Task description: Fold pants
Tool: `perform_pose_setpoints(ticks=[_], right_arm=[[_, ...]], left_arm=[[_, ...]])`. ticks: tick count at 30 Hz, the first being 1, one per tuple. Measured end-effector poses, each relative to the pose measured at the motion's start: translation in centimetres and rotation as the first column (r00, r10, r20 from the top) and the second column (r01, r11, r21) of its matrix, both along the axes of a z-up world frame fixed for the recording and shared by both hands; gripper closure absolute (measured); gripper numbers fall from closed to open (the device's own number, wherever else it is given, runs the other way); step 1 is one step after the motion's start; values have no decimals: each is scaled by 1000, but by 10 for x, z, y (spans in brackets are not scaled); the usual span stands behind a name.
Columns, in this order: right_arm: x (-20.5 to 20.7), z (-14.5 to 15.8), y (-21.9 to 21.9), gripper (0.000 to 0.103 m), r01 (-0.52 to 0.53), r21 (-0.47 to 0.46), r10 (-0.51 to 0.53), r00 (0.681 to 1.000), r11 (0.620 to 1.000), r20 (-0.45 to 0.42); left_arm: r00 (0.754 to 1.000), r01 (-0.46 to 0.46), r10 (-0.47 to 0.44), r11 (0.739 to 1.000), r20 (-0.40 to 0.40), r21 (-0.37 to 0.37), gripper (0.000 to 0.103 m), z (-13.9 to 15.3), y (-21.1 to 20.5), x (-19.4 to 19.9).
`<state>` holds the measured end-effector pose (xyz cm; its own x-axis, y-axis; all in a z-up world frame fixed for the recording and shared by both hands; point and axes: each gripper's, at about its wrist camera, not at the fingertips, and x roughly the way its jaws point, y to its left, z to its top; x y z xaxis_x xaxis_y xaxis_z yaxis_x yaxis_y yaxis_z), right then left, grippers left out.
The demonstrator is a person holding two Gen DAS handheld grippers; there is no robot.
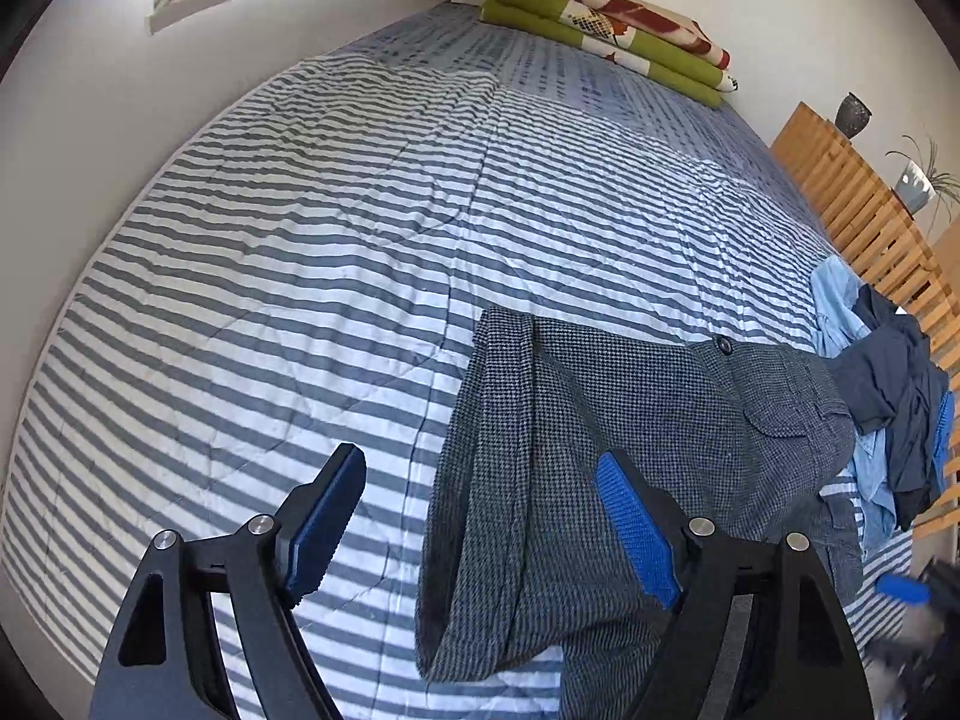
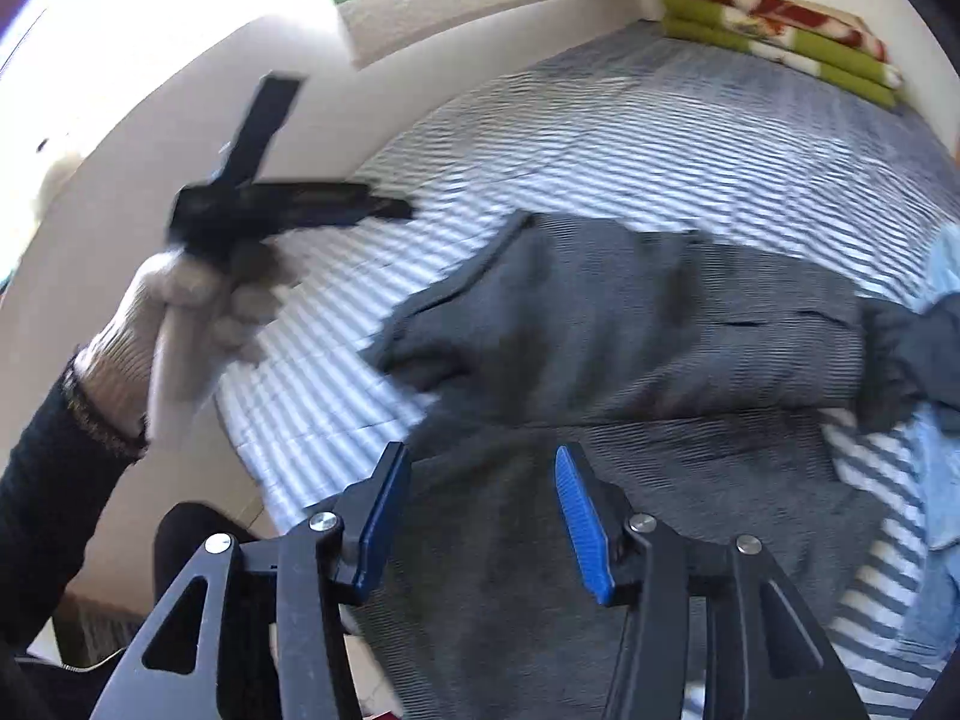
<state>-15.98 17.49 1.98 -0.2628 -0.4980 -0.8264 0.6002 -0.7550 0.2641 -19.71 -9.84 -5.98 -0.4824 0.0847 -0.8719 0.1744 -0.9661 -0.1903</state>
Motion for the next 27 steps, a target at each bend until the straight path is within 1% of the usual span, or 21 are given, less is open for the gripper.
perform_pose_setpoints(ticks=[2, 3, 4, 6, 8, 10, 13, 14, 15, 16, 17, 18, 19, 20, 21, 24, 27], right_arm=[[-51, -12, 30, 57, 113, 56, -113, 994, 992, -8], [-74, -20, 42, 57, 150, 84, -150, 989, 985, -8], [-99, -31, 45, 56, 179, 111, -180, 984, 978, -1], [-139, -47, 64, 56, 233, 130, -241, 970, 964, 45], [-165, -60, 77, 55, 265, 110, -277, 955, 958, 108], [-188, -72, 81, 54, 280, 70, -288, 943, 958, 168], [-210, -93, 67, 52, 277, 10, -270, 928, 961, 255], [-215, -99, 62, 52, 283, 10, -275, 924, 959, 267], [-218, -104, 55, 52, 285, 13, -278, 923, 959, 268], [-221, -106, 48, 54, 278, 13, -272, 926, 961, 260], [-221, -106, 41, 69, 267, 14, -262, 933, 964, 246], [-220, -104, 34, 79, 250, 19, -247, 941, 968, 230], [-220, -102, 27, 93, 229, 21, -229, 950, 973, 212], [-217, -97, 23, 94, 214, 23, -215, 959, 977, 185], [-214, -88, 18, 95, 200, 32, -203, 969, 979, 141], [-207, -59, 5, 96, 158, 36, -160, 987, 987, 36], [-204, -25, -11, 96, 113, 26, -110, 990, 993, -89]], left_arm=[[1000, -11, 11, 1000, 28, 0, 20, -20, 3, -21], [999, -12, 12, 1000, 44, 2, 20, -31, 5, -32], [998, -9, 9, 1000, 59, 6, 20, -42, 7, -41], [995, -7, 6, 1000, 95, 15, 20, -61, 8, -61], [993, -11, 8, 1000, 119, 28, 20, -78, 7, -74], [990, -25, 18, 998, 139, 50, 20, -91, 7, -87], [990, -38, 29, 997, 137, 65, 20, -102, 12, -102], [990, -44, 36, 998, 135, 53, 24, -104, 15, -106], [990, -44, 38, 998, 135, 37, 30, -106, 17, -109], [989, -39, 36, 999, 141, 16, 50, -108, 20, -112], [989, -32, 31, 999, 146, 5, 65, -110, 22, -113], [990, -27, 26, 1000, 138, 5, 70, -111, 23, -113], [993, -17, 15, 1000, 120, 13, 76, -110, 24, -111], [994, -14, 13, 1000, 105, 10, 83, -108, 24, -110], [996, -20, 19, 1000, 92, 15, 85, -104, 22, -107], [997, -62, 59, 995, 48, 79, 87, -86, 6, -97], [994, -105, 108, 985, -13, 138, 87, -61, -15, -87]])
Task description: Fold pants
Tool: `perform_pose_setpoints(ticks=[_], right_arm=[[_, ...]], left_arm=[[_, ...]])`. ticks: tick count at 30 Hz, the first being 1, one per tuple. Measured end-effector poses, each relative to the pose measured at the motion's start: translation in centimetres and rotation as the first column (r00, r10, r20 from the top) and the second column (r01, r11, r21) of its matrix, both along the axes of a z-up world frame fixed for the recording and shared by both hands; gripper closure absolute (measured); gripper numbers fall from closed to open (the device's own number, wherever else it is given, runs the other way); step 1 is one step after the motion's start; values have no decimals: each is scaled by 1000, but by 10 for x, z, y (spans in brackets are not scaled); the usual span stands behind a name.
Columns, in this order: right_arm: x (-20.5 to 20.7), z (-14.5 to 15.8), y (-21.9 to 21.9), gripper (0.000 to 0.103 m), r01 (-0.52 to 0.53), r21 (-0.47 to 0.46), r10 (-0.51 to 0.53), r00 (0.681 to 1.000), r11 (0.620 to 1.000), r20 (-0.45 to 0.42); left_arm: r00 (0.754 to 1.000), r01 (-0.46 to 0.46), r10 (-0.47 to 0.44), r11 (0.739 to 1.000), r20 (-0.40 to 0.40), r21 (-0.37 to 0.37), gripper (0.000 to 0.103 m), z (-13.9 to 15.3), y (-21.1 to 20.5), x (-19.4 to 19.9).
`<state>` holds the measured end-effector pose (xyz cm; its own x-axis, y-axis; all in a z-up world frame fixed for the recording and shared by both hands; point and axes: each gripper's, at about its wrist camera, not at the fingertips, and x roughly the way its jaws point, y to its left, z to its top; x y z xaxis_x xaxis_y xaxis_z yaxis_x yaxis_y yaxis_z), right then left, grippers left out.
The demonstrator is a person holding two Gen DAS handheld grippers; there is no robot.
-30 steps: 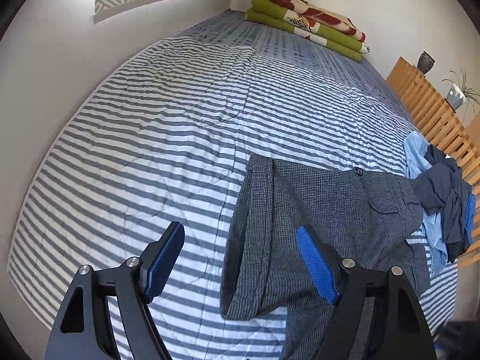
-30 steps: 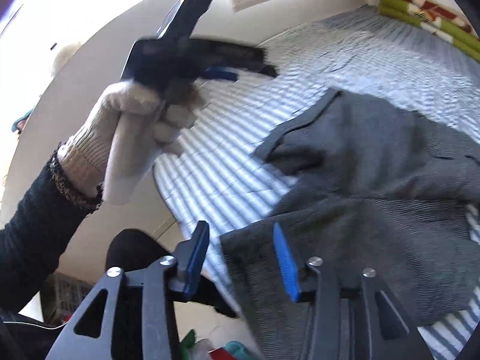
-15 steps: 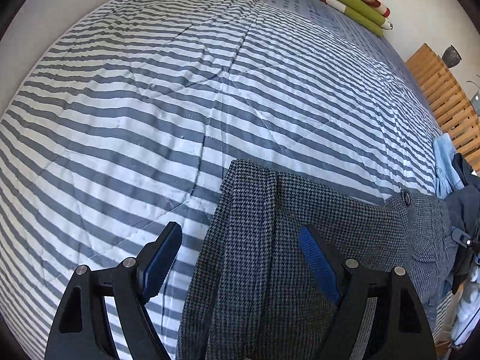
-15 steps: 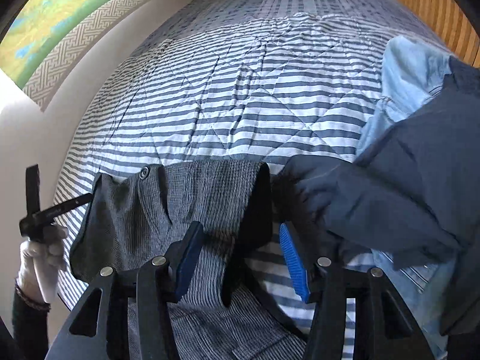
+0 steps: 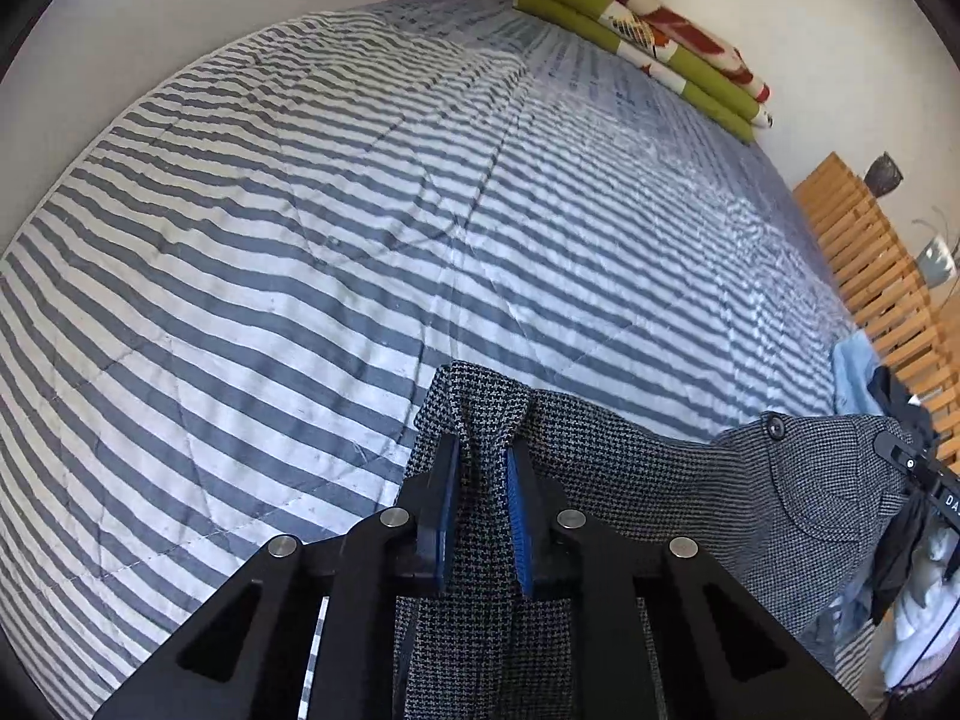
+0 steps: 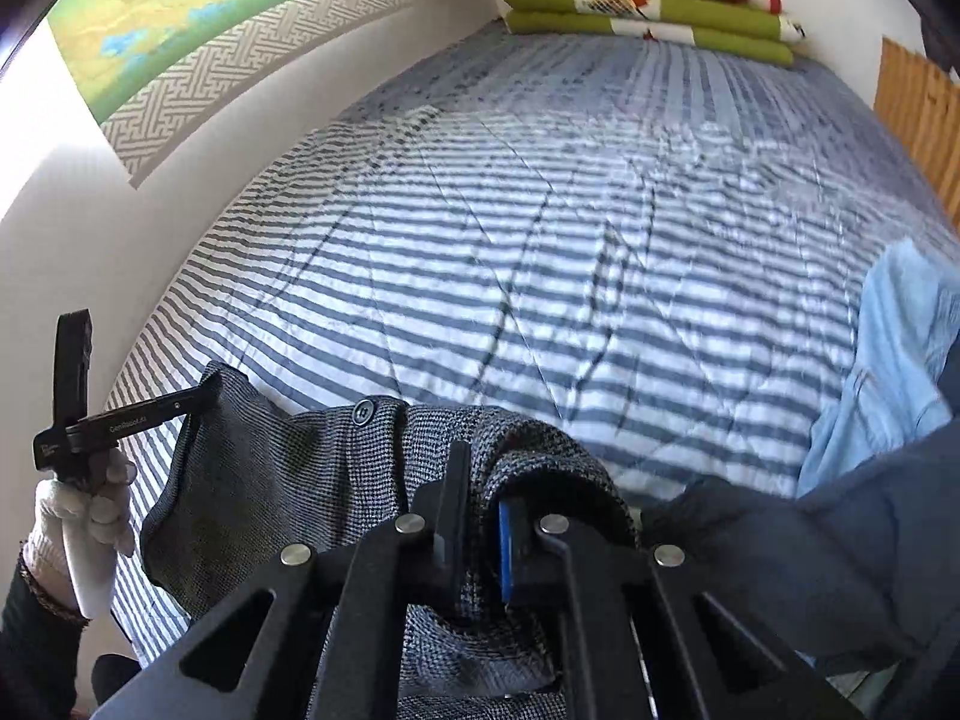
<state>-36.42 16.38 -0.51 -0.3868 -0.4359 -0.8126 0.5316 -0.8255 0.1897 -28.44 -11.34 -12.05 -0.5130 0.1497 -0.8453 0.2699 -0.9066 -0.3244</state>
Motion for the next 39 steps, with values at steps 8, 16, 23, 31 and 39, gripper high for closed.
perform_pose_setpoints(ticks=[8, 16, 23, 31, 39], right_arm=[[-40, 6, -81, 75, -61, 205, 86, 990, 977, -112], [16, -27, 28, 64, 24, 185, -29, 999, 982, 25], [119, -76, 137, 63, 208, 90, -223, 948, 974, 227], [224, -54, 127, 63, 167, 30, -170, 969, 986, 179], [248, -56, 113, 57, 138, 30, -141, 973, 990, 181]], left_arm=[[995, -99, 103, 977, 12, -190, 76, 10, -34, -20], [1000, 20, -18, 986, 13, -166, 55, 26, -25, 50], [981, 180, -171, 979, 88, -96, 51, 33, 40, 207], [954, 266, -263, 964, 145, 1, 51, 11, 115, 307], [966, 180, -195, 978, 171, 103, 36, -20, 135, 307]])
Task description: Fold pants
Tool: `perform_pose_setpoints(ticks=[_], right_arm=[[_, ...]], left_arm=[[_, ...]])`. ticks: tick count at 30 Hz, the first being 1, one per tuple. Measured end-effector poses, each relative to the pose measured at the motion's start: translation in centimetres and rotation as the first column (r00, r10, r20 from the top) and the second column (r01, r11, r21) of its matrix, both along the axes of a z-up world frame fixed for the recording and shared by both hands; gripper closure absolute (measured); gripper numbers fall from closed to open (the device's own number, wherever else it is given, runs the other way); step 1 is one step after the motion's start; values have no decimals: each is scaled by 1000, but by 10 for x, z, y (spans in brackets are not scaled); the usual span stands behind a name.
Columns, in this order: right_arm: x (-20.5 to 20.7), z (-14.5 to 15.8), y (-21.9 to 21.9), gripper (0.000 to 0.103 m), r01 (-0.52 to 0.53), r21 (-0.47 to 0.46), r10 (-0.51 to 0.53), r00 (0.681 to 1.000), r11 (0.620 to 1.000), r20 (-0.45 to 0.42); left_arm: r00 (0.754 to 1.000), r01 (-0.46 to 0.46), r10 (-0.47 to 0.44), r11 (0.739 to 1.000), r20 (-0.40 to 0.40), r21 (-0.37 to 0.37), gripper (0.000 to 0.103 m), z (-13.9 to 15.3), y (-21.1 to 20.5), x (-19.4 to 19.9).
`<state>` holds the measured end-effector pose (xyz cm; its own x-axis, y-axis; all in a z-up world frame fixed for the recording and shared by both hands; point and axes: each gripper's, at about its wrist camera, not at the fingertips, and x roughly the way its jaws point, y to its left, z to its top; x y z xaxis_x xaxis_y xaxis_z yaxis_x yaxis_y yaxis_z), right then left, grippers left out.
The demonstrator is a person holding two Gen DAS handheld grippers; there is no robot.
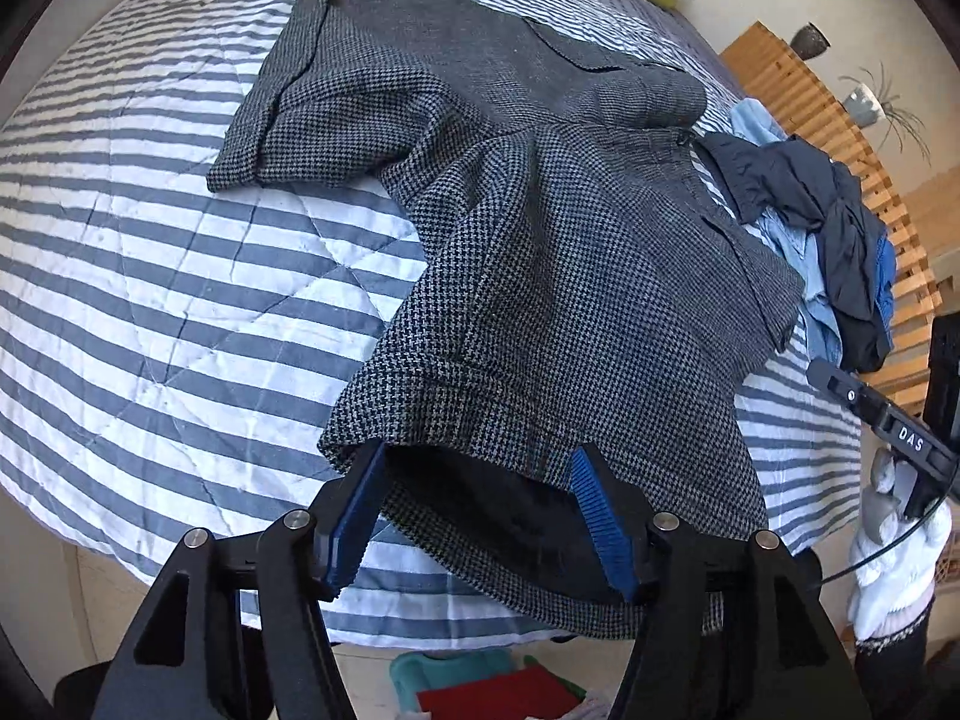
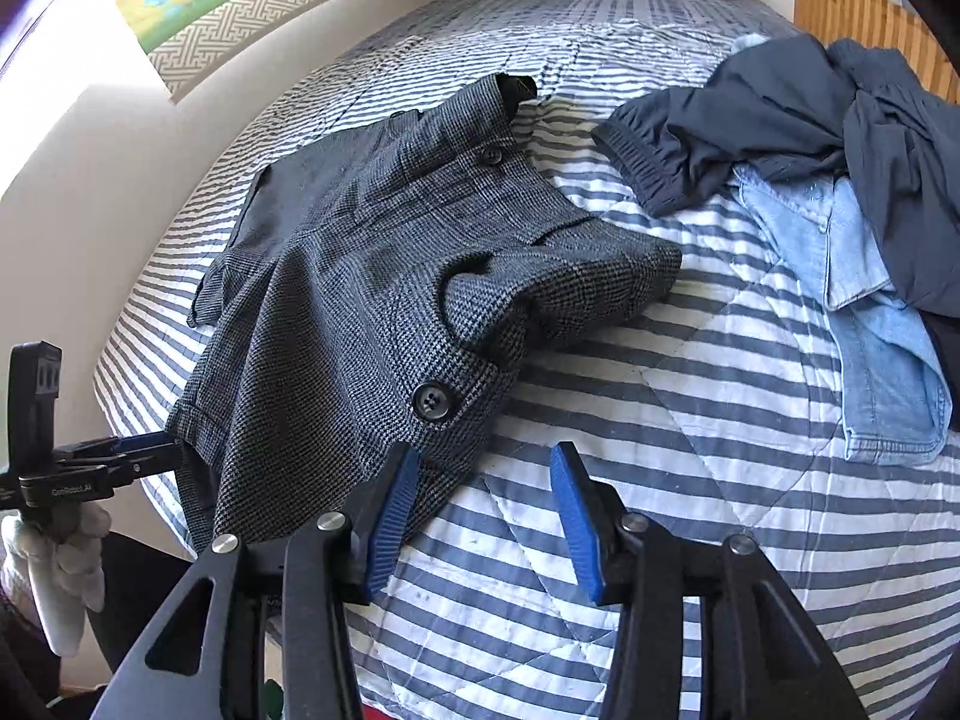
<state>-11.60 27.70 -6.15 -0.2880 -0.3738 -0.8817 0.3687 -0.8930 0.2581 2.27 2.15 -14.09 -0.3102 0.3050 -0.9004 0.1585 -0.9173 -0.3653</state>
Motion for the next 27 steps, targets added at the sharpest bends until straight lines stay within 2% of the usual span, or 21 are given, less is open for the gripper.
perform_pose_setpoints(ticks=[2, 4, 6, 7, 8, 10, 13, 15, 18, 20, 22, 24, 26, 27], right_arm=[[-5, -9, 0, 55, 16, 41, -16, 1000, 999, -9], [-15, -18, 6, 55, 52, 41, -52, 999, 998, 13], [-25, -25, 14, 55, 91, 6, -91, 994, 996, 57], [-30, -28, 18, 55, 109, -16, -108, 991, 994, 76], [-34, -29, 21, 55, 126, -34, -122, 988, 991, 89], [-43, -30, 26, 54, 153, -78, -144, 983, 985, 114], [-55, -32, 29, 53, 181, -134, -160, 975, 974, 154], [-64, -34, 29, 52, 205, -157, -177, 968, 966, 178], [-77, -40, 28, 51, 240, -203, -192, 954, 949, 230], [-83, -43, 25, 51, 252, -200, -204, 951, 947, 232], [-87, -44, 22, 51, 248, -171, -209, 953, 953, 217], [-89, -43, 23, 51, 247, -173, -208, 954, 953, 215], [-91, -42, 30, 51, 261, -209, -211, 949, 942, 234], [-92, -42, 33, 51, 268, -225, -212, 946, 937, 244]], left_arm=[[999, -44, 44, 999, 7, 32, 36, -7, -3, -4], [995, -102, 102, 994, 2, 41, 38, -13, -8, -9], [987, -160, 158, 984, 28, 78, 56, -22, -16, -12], [982, -189, 185, 977, 48, 94, 71, -26, -20, -12], [977, -212, 207, 970, 56, 120, 78, -28, -23, -11], [974, -226, 221, 963, 47, 147, 88, -24, -25, -6], [980, -199, 200, 971, 5, 128, 93, -7, -23, 4], [979, -197, 203, 967, -19, 162, 94, 9, -30, 14], [976, -192, 205, 970, -76, 151, 94, 36, -43, 33], [972, -208, 216, 974, -95, 90, 94, 47, -59, 31], [973, -217, 217, 976, -77, 2, 90, 50, -67, 36], [980, -195, 191, 978, -60, -72, 83, 54, -63, 41], [985, -156, 149, 984, -83, -89, 61, 59, -55, 55], [989, -123, 114, 988, -93, -98, 56, 66, -49, 63]])
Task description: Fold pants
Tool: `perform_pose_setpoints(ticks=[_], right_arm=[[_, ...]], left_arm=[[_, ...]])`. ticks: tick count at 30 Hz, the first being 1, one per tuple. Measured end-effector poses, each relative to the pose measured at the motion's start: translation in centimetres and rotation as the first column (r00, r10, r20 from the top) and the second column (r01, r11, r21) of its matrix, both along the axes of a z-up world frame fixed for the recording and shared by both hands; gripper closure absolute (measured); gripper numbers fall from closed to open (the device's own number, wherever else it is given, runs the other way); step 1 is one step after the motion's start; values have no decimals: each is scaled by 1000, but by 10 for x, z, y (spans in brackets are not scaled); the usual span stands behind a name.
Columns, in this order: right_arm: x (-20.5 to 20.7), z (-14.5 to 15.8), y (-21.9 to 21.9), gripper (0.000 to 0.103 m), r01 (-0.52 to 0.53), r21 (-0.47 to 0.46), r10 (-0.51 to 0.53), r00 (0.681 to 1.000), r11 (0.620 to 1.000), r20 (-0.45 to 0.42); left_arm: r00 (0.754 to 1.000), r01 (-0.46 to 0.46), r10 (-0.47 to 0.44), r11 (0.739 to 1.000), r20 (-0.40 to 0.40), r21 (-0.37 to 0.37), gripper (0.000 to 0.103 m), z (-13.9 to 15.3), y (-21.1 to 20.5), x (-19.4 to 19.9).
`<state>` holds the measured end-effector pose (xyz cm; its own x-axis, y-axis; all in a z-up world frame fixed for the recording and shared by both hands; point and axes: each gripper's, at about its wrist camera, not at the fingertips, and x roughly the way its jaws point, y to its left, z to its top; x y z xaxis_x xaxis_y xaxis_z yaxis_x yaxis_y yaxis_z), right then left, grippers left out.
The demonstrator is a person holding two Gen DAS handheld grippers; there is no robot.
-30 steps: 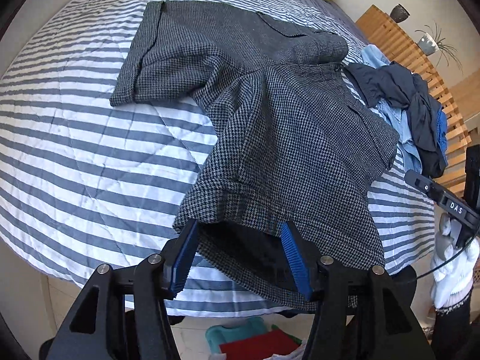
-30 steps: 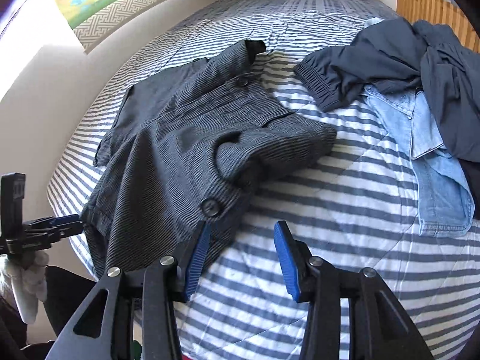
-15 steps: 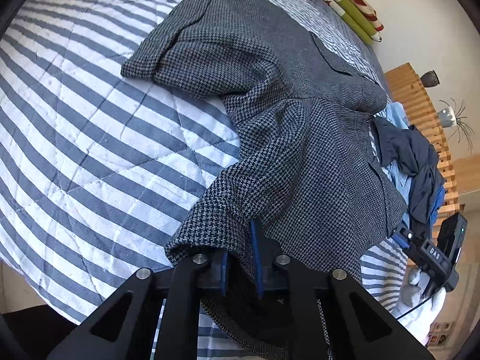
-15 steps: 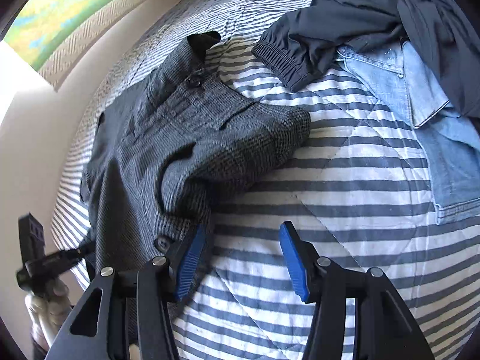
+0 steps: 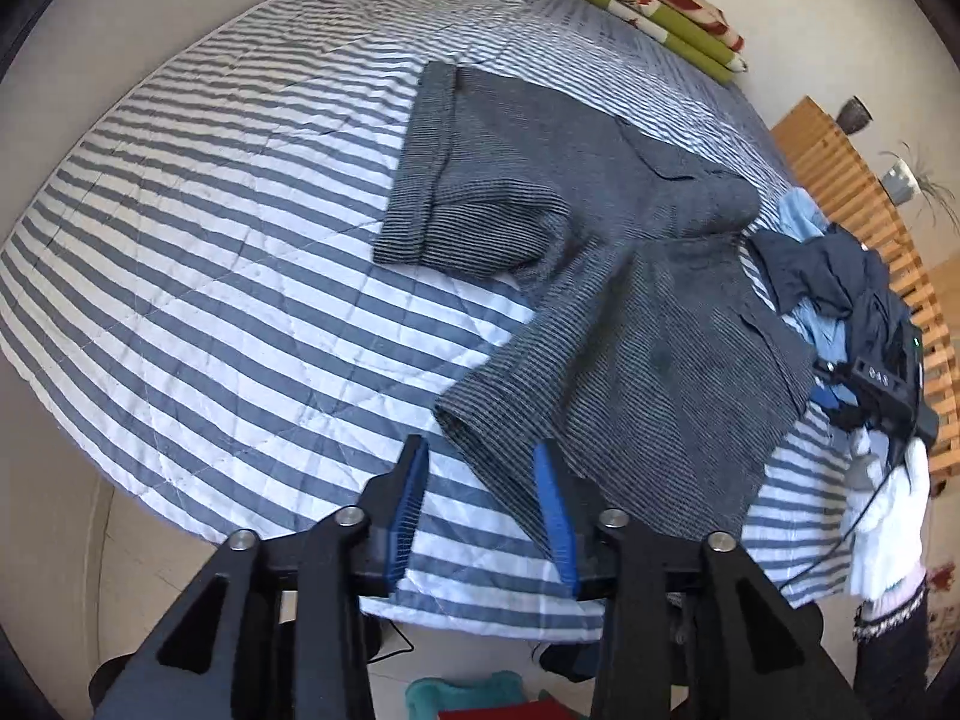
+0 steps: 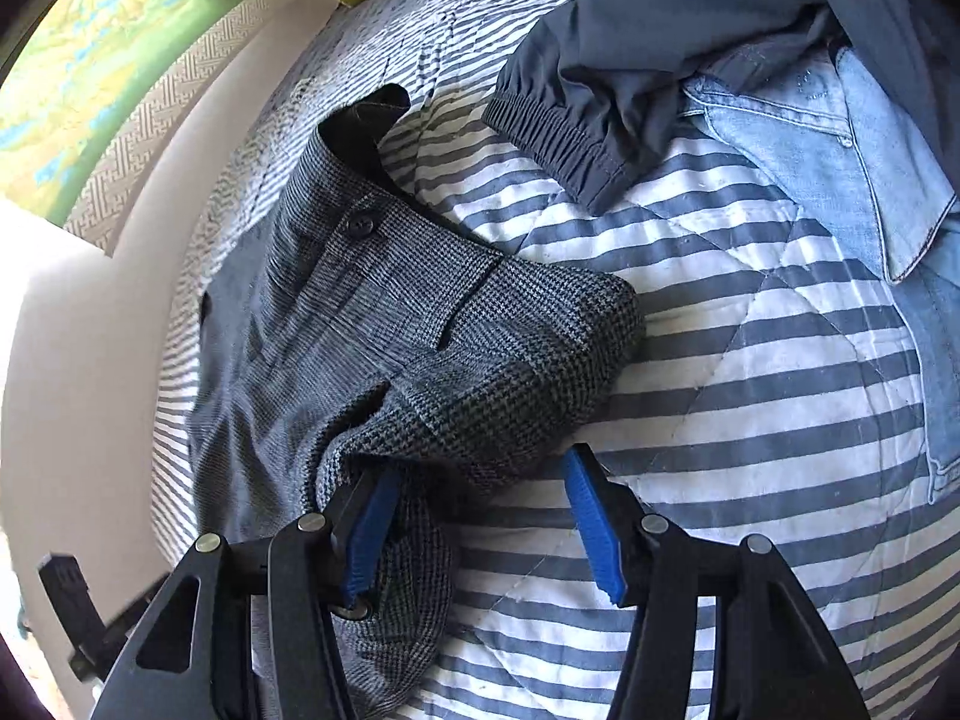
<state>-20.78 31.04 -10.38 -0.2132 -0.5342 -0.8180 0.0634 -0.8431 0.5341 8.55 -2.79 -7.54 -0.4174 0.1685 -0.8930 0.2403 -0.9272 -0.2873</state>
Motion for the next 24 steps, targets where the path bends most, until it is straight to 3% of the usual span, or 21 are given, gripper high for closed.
perform_pose_setpoints(ticks=[2, 4, 8, 12, 14, 16, 18, 21, 24], right_arm=[[-2, -1, 4, 50, 9, -19, -9, 1000, 1000, 10], [-4, -2, 7, 50, 17, -36, -16, 999, 999, 30], [-2, 3, 10, 50, 9, -35, -8, 999, 999, 32], [1, 11, 26, 50, 35, -42, -34, 999, 999, 20], [0, 14, 32, 48, 61, -33, -61, 998, 998, 12], [-5, 13, 34, 42, 75, -31, -74, 997, 997, 13], [-13, 7, 32, 42, 85, -42, -83, 996, 995, 36], [-24, -7, 24, 41, 95, -75, -89, 993, 993, 80], [-33, -23, 12, 41, 104, -101, -92, 989, 989, 118]], left_arm=[[992, 127, -128, 990, -14, -58, 39, 11, 39, 5], [962, 268, -272, 954, -13, -130, 34, 16, 90, 2], [862, 503, -505, 845, 37, -179, 29, 11, 179, 7], [746, 663, -646, 697, 161, -274, 29, -22, 239, 2], [721, 692, -660, 664, 211, -284, 29, -40, 250, -5], [723, 691, -646, 666, 245, -281, 29, -57, 250, -15], [735, 677, -626, 691, 259, -253, 31, -66, 242, -23], [763, 644, -602, 739, 237, -197, 44, -64, 225, -30], [762, 645, -608, 743, 221, -179, 64, -56, 218, -31]])
